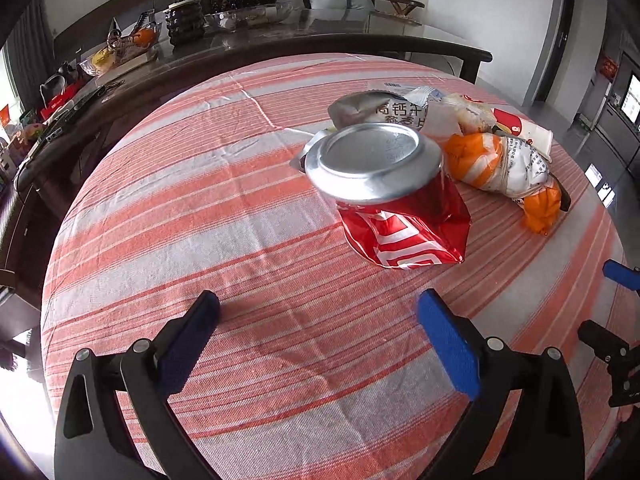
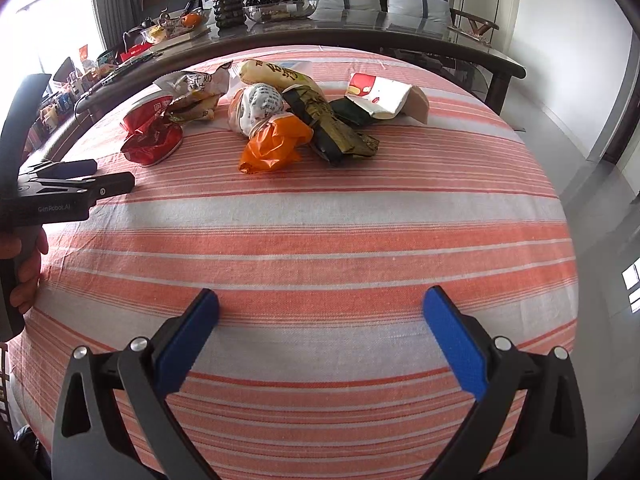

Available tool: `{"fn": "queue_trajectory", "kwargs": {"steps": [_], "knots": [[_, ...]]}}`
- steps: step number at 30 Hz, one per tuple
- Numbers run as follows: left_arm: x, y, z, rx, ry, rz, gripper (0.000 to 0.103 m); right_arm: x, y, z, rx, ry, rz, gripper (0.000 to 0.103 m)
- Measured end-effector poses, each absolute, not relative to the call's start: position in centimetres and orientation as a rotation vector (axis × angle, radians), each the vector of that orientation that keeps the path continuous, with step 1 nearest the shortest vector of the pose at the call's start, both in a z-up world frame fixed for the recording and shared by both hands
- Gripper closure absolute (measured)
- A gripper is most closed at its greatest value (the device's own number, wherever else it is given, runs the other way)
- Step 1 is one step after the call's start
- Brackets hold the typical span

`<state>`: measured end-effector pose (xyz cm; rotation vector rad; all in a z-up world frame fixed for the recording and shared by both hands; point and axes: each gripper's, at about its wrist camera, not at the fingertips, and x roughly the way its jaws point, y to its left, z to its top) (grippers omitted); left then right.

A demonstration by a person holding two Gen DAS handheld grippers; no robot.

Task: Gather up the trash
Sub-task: 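Grasp the crushed red soda can with the left tool while the right tool grasps the gold wrapper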

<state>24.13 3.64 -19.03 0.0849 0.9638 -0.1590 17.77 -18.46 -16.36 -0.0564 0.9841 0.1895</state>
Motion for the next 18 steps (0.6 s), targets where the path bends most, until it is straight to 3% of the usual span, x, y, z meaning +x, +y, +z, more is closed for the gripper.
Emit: {"fn": "queue_trajectory", "kwargs": {"steps": [5,8,18], "knots": [[24.1,3.6,-19.1,0.086,0.963,-0.16,0.005,18.7,-22.0,-15.2,0.144,0.941,0.196,0.006],[24.1,3.6,-19.1,0.087,0.963,-0.16,0.005,20.8,-22.7,-14.0,0.098,0.942,0.187,0.035],[24.1,3.6,-19.1,0.087,0.963,-0.16,0.005,28.2,-21.0,-14.1,-0.024,0.977,0.328,0.035]]}}
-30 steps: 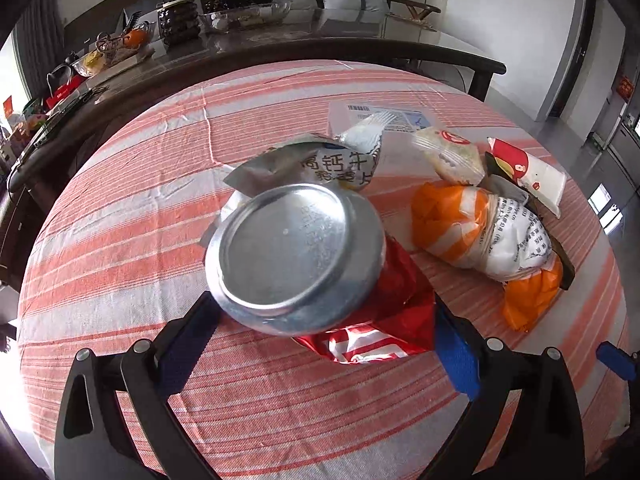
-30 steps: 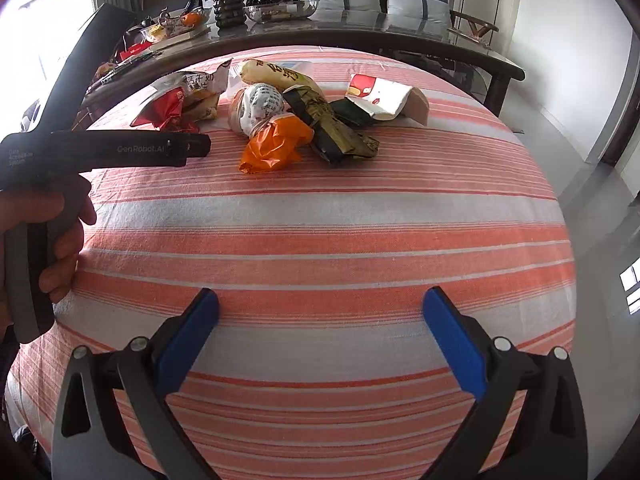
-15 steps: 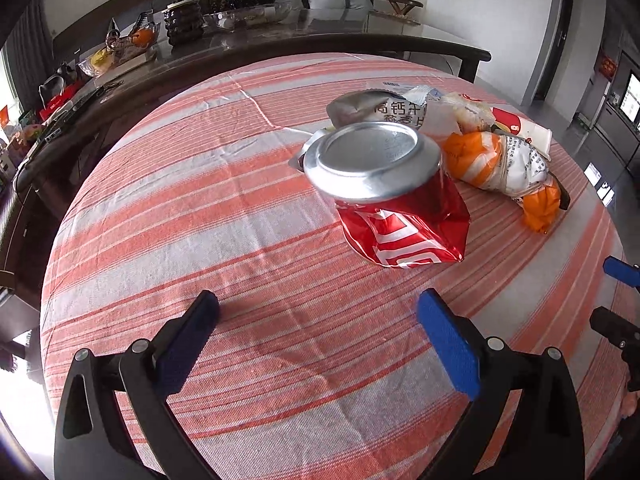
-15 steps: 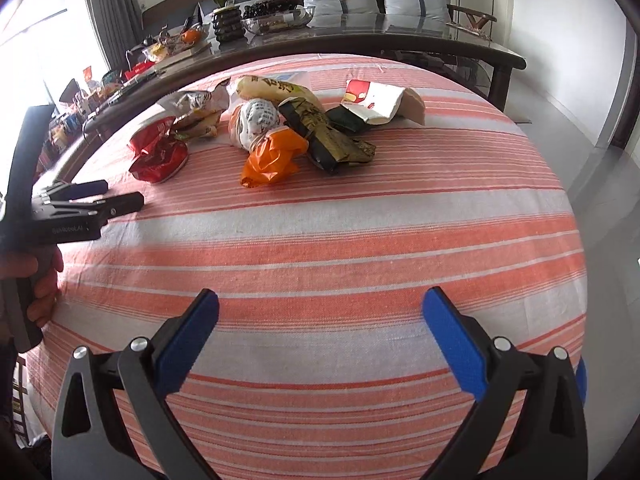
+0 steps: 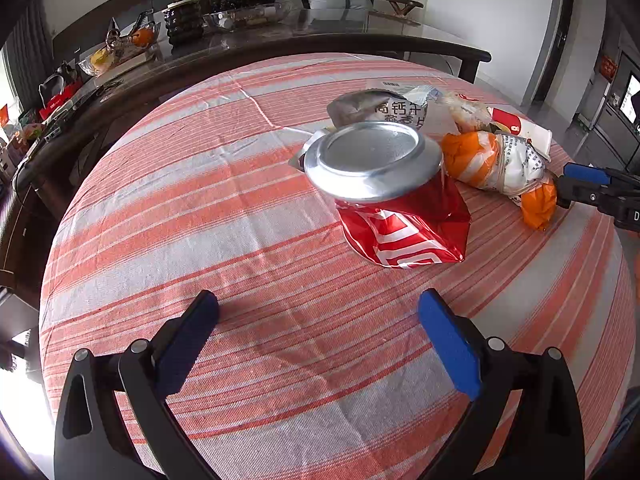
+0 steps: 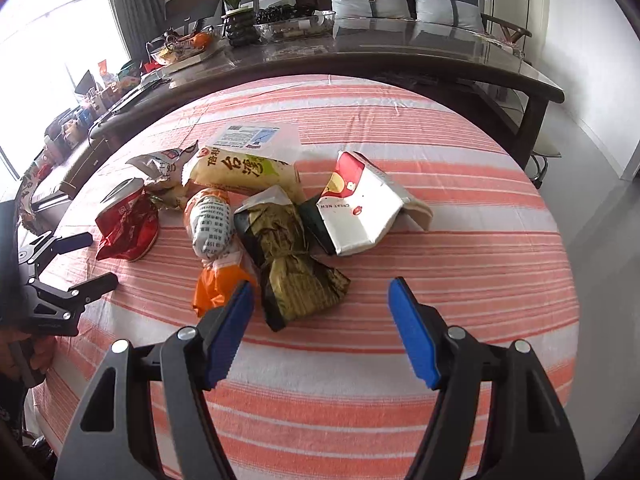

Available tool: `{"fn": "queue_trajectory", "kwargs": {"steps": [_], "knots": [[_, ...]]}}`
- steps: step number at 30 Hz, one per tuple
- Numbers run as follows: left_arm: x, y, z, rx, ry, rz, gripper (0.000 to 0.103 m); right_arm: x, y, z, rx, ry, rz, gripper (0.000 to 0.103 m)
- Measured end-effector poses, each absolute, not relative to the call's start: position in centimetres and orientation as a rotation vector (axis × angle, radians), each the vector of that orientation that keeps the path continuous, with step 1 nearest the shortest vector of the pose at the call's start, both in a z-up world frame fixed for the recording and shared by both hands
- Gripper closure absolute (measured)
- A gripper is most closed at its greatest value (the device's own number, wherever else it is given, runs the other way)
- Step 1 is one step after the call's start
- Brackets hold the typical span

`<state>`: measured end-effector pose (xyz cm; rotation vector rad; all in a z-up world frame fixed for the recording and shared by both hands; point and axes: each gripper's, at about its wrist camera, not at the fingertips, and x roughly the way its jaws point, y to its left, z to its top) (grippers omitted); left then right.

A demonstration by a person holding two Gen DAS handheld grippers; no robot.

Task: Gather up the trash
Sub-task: 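Grasp the crushed red soda can with the left tool while the right tool grasps the gold wrapper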

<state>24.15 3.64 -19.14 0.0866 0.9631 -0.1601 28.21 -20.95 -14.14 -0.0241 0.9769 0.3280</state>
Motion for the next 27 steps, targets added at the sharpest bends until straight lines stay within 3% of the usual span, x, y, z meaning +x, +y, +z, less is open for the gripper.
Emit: {"fn": "queue_trajectory", "kwargs": {"steps": [2,4,8,11,17,27], "knots": [[24.2,3.6,-19.1,0.087,0.963,-0.16,0.005,29.0,-21.0,-14.9,0.007,1.0,0.357,0.035],[24.2,3.6,-19.1,0.087,0.963,-0.16,0.005,29.1,-20.8,-15.3,0.032,1.018,0.397,0.05],[24.1,3.6,-19.1,0.087,0.963,-0.16,0.005,27.4,-20.4,-15.0,0.092,1.067,0.445,0.057],[24.1,3.6,-19.1,0.087,0.963,-0.16,0.005,25.1,-19.4,-14.2,0.056,1.099,0.496,0.056],[24.1,3.6,-19.1,0.086,0.963,-0.16,0.005,24.4,-18.9,-13.2,-0.029,1.081,0.472,0.043],[24.1,3.6,-19.1,0.084,0.962,-0.162,0.005,26.2,-16.2,-14.7,-0.118,1.081,0.519,0.043]]}}
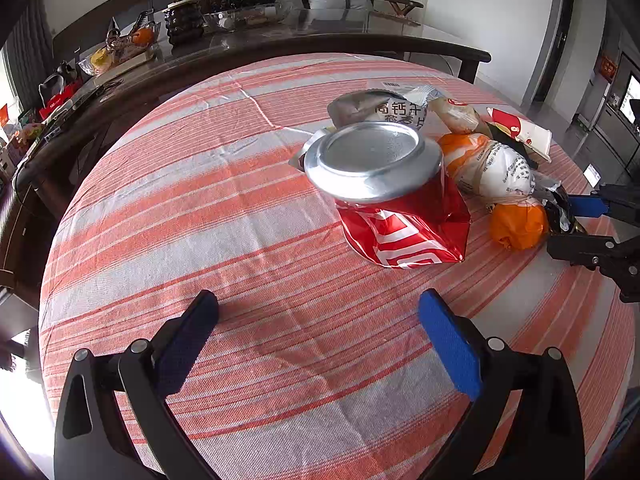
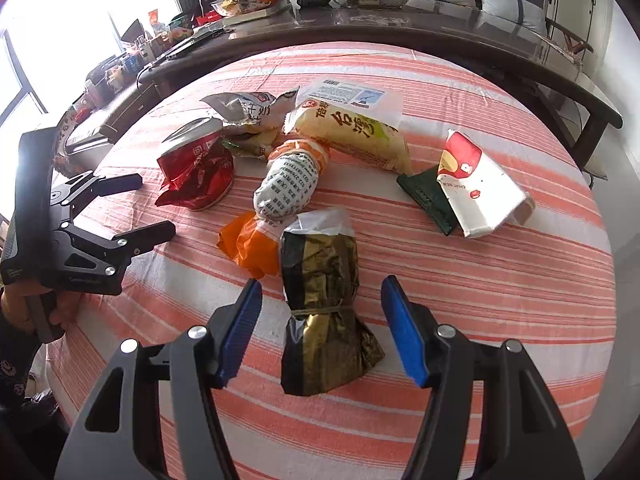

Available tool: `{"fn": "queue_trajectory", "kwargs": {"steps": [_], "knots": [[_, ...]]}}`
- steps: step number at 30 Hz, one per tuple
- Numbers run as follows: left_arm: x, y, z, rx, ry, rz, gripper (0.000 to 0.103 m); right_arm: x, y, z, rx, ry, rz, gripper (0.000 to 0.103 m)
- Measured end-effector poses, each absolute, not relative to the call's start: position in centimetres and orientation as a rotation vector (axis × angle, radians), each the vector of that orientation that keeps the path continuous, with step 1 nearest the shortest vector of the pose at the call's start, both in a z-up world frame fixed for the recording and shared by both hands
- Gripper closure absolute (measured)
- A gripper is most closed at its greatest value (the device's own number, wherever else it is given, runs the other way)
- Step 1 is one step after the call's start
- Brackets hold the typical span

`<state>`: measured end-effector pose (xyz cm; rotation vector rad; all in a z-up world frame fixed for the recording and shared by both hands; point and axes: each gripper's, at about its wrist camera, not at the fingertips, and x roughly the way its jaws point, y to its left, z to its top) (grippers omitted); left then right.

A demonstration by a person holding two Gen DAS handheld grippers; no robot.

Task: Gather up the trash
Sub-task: 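Grasp the crushed red soda can with the left tool while the right tool grasps the gold wrapper, then carry the soda can and gold wrapper over the blue basket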

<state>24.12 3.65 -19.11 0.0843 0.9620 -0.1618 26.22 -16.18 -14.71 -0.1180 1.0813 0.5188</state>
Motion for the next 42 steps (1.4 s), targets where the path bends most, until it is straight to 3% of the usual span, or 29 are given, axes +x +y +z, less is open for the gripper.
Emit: {"fn": "queue_trajectory", "kwargs": {"steps": [1,2,3,5,17,19,21,23,33,42], "knots": [[24.1,3.7,-19.1,0.08,0.961,-0.165,0.005,26.3,-16.3,-14.9,-0.099,1.088,0.512,0.047],[24.1,3.8,-19.0,0.072,0.958,-0.173,0.005,26.3,-16.4,-15.1,-0.087,1.098,0.51,0.062],[24.0,3.9,-18.9,0.059,0.952,-0.194,0.005,26.2,-16.4,-15.2,-0.091,1.103,0.498,0.069],[23.6,3.9,-18.4,0.016,0.941,-0.275,0.005,25.5,-16.5,-15.0,-0.113,1.094,0.479,0.072],[29.3,1.7,-15.5,-0.066,0.96,-0.294,0.005,23.0,-18.0,-12.4,-0.063,1.038,0.429,0.073],[29.9,1.6,-15.6,-0.078,0.984,-0.292,0.013,22.9,-18.2,-12.3,-0.057,1.036,0.422,0.073],[30.2,1.6,-15.8,-0.083,1.009,-0.301,0.027,22.8,-18.3,-12.3,-0.047,1.036,0.417,0.073],[30.2,1.3,-16.0,-0.071,1.013,-0.299,0.031,22.7,-18.5,-12.4,-0.037,1.036,0.413,0.073],[25.0,0.8,-14.3,-0.063,0.943,-0.373,0.033,21.2,-19.9,-11.6,0.032,1.03,0.417,0.073],[20.3,-5.5,-12.6,-0.015,0.907,-0.524,0.033,18.9,-23.1,-10.6,0.12,1.023,0.384,0.073]]}}
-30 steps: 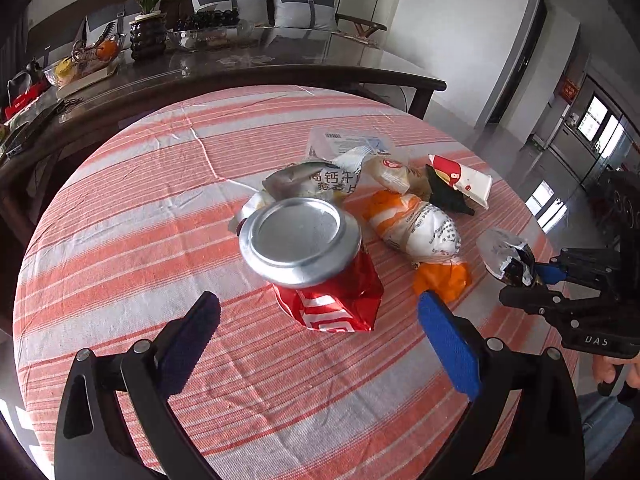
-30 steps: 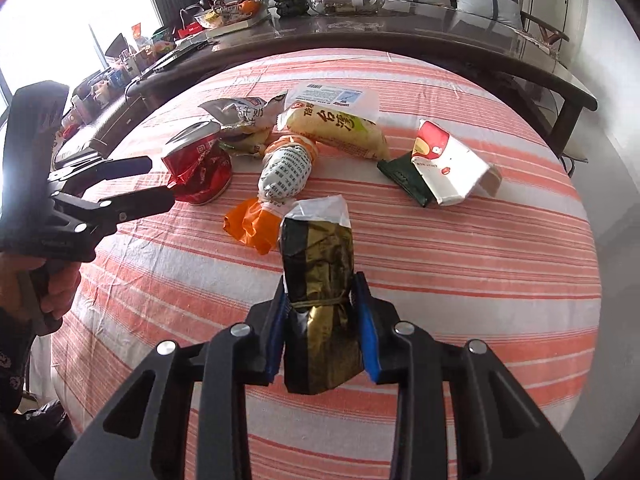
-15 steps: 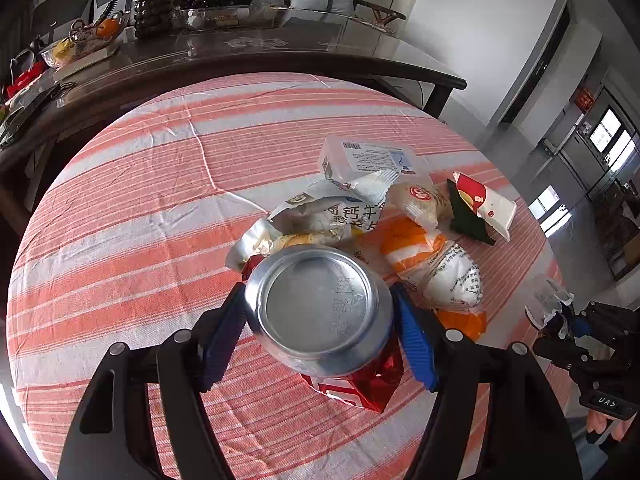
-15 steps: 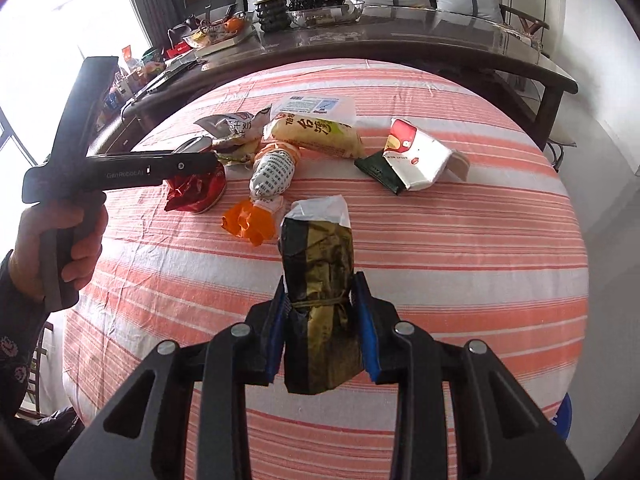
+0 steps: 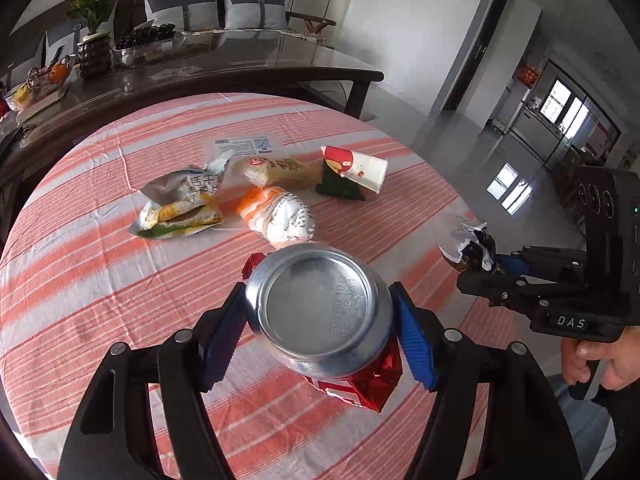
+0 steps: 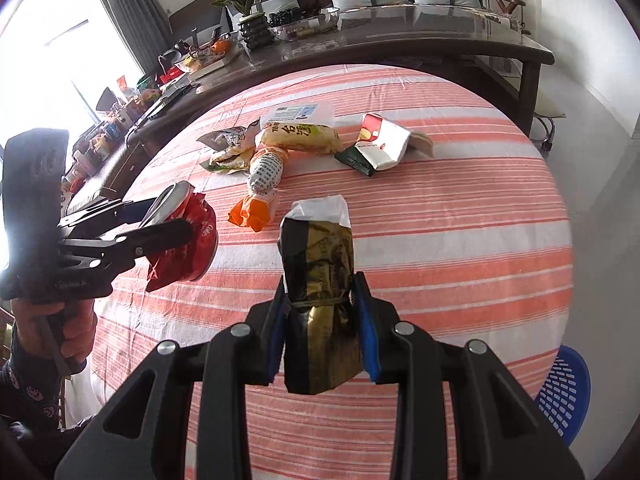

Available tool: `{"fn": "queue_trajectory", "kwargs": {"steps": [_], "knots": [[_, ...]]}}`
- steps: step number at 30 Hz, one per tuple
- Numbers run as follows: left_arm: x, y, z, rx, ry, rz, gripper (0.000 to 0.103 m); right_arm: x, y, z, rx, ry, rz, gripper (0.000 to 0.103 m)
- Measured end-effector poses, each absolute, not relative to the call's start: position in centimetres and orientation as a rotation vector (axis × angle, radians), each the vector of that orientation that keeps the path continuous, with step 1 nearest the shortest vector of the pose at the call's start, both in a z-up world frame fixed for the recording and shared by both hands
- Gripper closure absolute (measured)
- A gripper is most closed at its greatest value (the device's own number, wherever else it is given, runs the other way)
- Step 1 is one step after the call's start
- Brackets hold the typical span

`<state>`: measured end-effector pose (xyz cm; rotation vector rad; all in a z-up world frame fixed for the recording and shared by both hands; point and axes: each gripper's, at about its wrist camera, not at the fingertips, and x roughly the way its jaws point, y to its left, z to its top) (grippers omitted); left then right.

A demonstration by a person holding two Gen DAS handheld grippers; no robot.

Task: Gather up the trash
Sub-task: 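Carry the soda can and gold wrapper over the blue basket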

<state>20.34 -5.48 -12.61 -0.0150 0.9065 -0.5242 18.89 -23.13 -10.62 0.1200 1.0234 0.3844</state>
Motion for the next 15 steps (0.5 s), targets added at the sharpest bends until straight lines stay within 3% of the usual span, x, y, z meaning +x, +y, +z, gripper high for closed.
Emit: {"fn": "queue_trajectory", "kwargs": {"steps": [15], "knots": [[14.8,-28.2,-13.0,0.097,0.948,-0.868,0.033,10.0,-45.1,-12.6,0.289,1.038,-0.017,0.073]]}}
